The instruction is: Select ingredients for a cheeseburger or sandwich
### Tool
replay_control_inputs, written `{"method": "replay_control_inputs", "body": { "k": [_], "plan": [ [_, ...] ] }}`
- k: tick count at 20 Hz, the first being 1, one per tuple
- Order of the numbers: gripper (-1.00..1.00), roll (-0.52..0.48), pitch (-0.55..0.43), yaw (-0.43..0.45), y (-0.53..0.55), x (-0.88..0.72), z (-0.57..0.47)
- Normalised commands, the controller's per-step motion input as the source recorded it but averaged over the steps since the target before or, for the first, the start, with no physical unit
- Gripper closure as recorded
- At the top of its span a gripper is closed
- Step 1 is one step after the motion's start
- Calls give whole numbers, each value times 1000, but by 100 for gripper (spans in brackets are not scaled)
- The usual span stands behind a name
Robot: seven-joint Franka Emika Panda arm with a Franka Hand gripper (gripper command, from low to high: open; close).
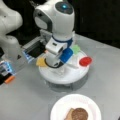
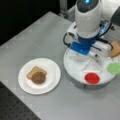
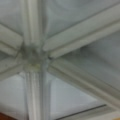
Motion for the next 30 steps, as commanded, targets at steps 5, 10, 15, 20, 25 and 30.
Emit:
{"method": "replay_control_inputs", "body": {
  "k": [5, 10, 15, 20, 25, 30],
  "plan": [
    [-100, -5, -218, -70, 145, -114, -145],
    [-100, 10, -158, -100, 141, -106, -118],
    [-100, 22, -146, -112, 154, -122, -132],
    [-100, 34, -146, -109, 175, -155, -159],
    [-100, 41, -150, -90, 117, -191, -173],
    [-100, 55, -159, -68, -22, -190, -154]
  ]
}}
